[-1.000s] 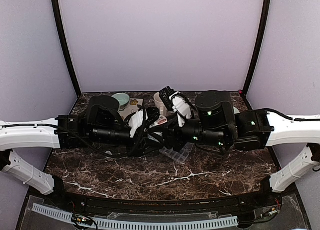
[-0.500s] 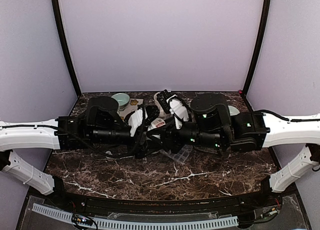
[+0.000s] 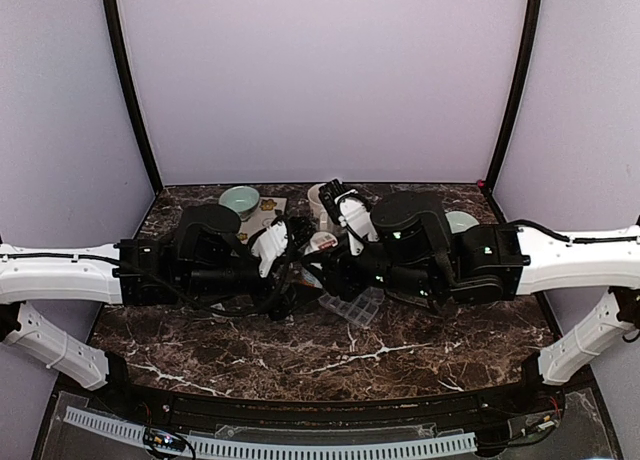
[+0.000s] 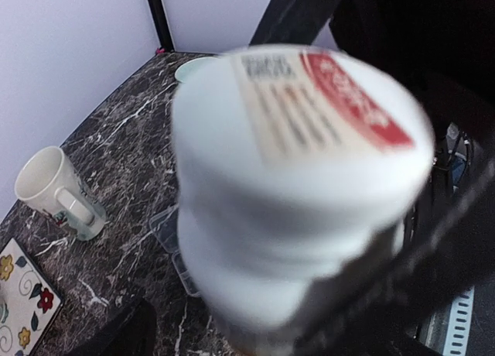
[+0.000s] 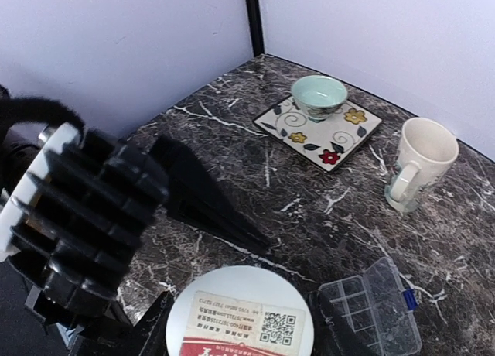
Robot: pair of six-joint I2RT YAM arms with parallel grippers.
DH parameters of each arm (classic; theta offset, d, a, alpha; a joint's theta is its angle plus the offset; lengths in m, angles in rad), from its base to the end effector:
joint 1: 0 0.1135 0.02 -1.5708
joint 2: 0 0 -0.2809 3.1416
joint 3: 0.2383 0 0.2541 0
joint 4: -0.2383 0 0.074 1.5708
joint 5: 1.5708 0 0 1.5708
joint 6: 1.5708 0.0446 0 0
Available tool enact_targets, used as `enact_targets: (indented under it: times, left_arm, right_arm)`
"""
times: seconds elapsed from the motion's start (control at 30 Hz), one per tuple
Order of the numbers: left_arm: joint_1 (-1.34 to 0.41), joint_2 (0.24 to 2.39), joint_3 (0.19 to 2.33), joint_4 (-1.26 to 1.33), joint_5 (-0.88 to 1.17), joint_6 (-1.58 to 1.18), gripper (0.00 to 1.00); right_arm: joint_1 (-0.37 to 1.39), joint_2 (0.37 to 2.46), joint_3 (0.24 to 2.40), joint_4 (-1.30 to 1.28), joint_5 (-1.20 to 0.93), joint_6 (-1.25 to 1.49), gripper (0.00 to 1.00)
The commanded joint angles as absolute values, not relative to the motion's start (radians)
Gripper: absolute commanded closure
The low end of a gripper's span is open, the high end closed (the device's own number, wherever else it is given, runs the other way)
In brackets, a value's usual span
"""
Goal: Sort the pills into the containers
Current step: Pass from the left arm to the right, then place the pill bottle at the center of the board.
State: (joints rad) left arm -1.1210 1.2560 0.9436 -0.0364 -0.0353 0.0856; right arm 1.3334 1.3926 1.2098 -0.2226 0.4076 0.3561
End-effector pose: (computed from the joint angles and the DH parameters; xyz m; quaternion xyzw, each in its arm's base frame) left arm 0.1309 -0.2676 0.3213 0.4563 0.6801 -0.2713 0.5056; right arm 0.0947 0.3161 0.3587 -0.2855 0.7743 0.2908 0.4842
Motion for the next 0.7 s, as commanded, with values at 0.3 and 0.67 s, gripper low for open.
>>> enact_targets:
  times: [0.3, 0.67]
  left_arm:
    - [-1.115, 1.131, 0.807, -0.016, -0.412, -0.037, 0.11]
    - [-1.053, 1.062, 0.684, -0.037, -0.622, -0.227, 0.10]
  right_arm:
    - [1.219, 1.424, 1.214, -0.305, 0.718, 0.448, 1.00]
    - [1.053, 1.445, 1.072, -0.253, 0.819, 0.494, 1.00]
